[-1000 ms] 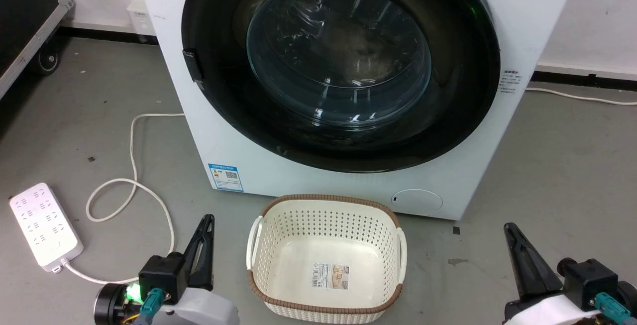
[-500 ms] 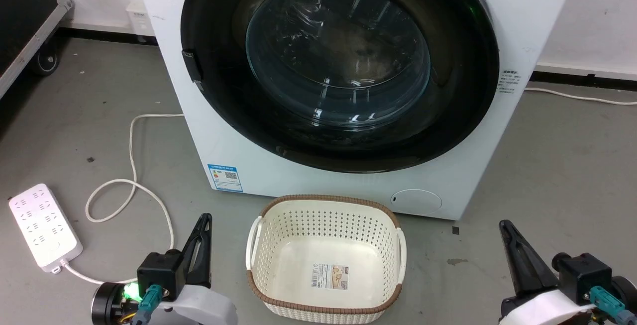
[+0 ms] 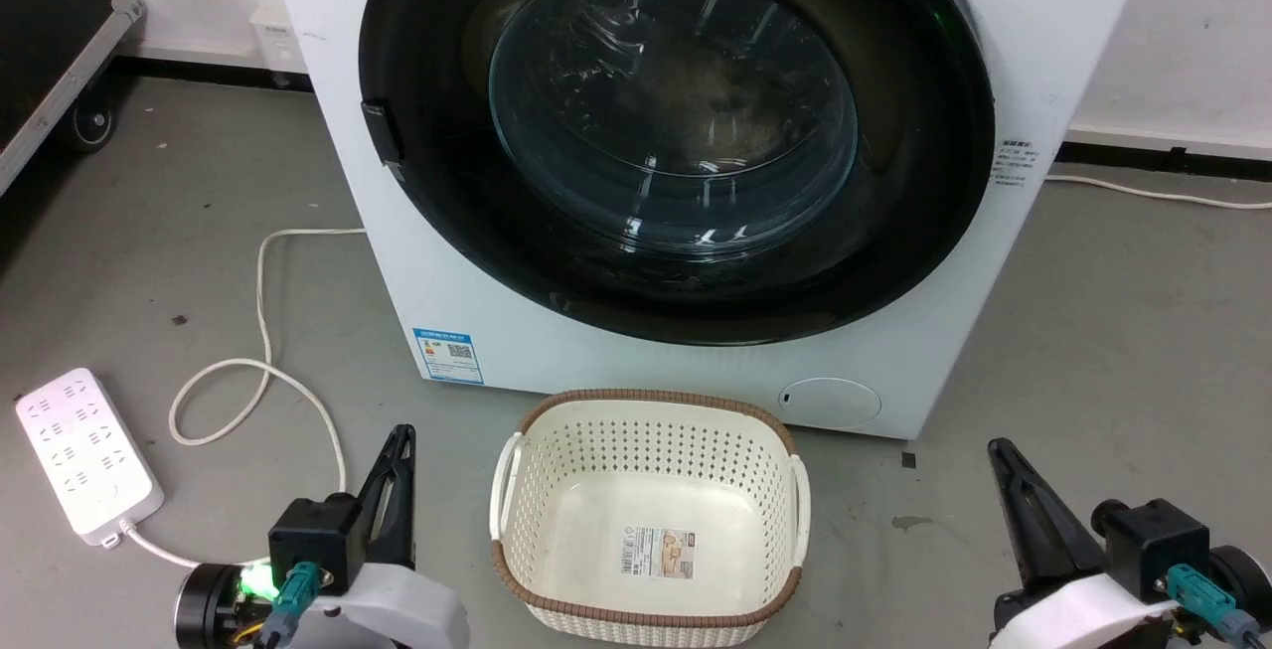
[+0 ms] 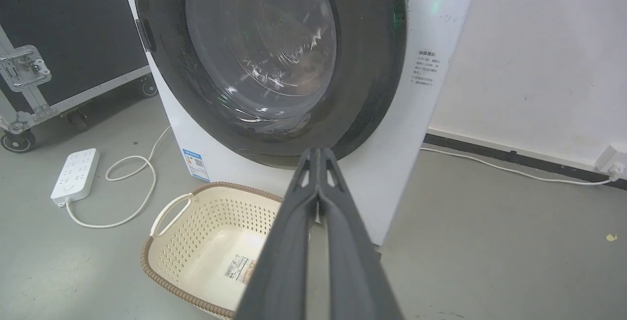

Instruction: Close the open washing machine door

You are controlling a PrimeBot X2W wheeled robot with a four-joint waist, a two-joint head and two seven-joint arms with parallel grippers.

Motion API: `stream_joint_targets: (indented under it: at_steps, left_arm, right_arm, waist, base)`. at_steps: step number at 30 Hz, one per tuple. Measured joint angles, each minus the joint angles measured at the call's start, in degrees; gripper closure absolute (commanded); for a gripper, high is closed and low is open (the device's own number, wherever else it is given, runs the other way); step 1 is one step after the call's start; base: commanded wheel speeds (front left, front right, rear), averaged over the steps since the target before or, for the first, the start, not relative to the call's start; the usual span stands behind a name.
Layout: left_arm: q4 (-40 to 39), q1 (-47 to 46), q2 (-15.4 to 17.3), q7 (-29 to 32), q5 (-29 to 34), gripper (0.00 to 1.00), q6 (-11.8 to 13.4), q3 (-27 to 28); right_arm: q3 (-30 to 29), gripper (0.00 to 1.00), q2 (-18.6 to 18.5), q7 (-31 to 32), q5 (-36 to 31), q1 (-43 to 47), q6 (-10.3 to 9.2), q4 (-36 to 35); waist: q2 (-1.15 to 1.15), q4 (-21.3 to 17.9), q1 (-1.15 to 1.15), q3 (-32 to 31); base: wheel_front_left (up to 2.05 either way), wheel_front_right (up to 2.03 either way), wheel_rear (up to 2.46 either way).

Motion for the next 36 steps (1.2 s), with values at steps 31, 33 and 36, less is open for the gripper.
stream_joint_targets:
  at_steps: [31, 33, 36]
  left_arm:
    - [-1.60, 0.00, -0.31, 3.67, 1.51, 1.00, 0.51, 1.62]
    - [-1.76, 0.00, -0.33, 4.08, 1.55, 1.00, 0.51, 1.72]
    - [-1.86, 0.00, -0.36, 4.41, 1.60, 1.00, 0.51, 1.90]
  right_arm:
    - [1.29, 1.00, 0.19, 3.86, -1.01, -0.94, 0.00, -1.04]
    - [1.38, 1.00, 0.20, 4.05, -1.02, -0.94, 0.00, -1.13]
    - [1.53, 1.00, 0.22, 4.43, -1.03, -0.96, 0.00, -1.25]
  waist:
    - [0.00, -0.27, 0.00, -0.09]
    - [0.00, -0.29, 0.00, -0.10]
    - [0.00, -0.32, 0.00, -0.11]
  base:
    - [0.00, 0.00, 0.00]
    - [0.00, 0.00, 0.00]
    - [0.00, 0.00, 0.00]
